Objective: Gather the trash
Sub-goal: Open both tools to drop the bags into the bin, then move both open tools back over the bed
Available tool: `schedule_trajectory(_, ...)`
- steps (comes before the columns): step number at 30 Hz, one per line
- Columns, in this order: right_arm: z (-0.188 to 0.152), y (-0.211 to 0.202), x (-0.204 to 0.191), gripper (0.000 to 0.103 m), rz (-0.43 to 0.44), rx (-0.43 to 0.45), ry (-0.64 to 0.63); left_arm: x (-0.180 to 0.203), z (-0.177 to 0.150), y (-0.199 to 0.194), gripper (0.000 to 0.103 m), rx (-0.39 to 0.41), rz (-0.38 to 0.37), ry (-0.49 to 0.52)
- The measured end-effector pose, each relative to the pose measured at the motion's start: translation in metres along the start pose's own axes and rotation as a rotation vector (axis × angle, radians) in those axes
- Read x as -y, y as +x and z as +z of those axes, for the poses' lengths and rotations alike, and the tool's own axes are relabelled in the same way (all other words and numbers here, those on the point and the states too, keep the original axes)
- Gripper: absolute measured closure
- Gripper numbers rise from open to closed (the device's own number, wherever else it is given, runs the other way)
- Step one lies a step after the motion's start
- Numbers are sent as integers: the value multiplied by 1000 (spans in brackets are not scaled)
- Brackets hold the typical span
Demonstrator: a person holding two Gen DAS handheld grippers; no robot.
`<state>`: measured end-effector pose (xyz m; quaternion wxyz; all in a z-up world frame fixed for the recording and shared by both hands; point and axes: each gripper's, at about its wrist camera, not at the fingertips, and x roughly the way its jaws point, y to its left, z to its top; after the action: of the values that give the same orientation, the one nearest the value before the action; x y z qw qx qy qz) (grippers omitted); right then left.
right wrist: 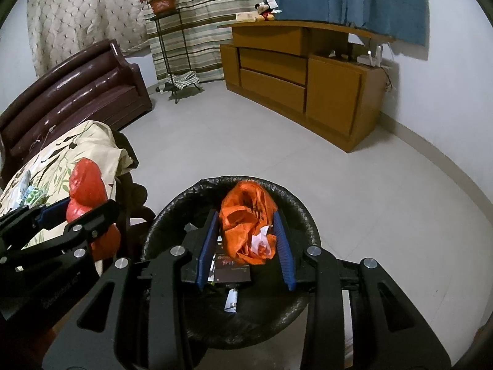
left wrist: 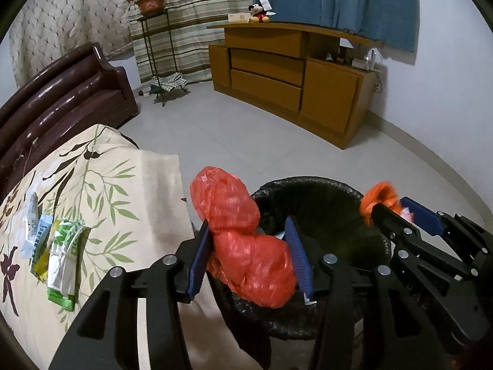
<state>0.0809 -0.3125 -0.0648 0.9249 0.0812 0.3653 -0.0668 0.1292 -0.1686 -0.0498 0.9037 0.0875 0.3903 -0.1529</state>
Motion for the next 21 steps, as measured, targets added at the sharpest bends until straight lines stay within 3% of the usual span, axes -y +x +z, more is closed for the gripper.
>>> schedule_trajectory(2, 1, 0, 1, 55, -3, 4, 6, 0, 0, 0, 50, 2, 3, -5)
schedule_trajectory(13, 1, -4, 2, 55, -17, 14, 10, -3, 1, -3, 34, 13, 3, -14)
schedule_trajectory(21, 1, -5, 4, 55, -22, 13, 16, -3, 2, -4, 34, 17, 3, -17)
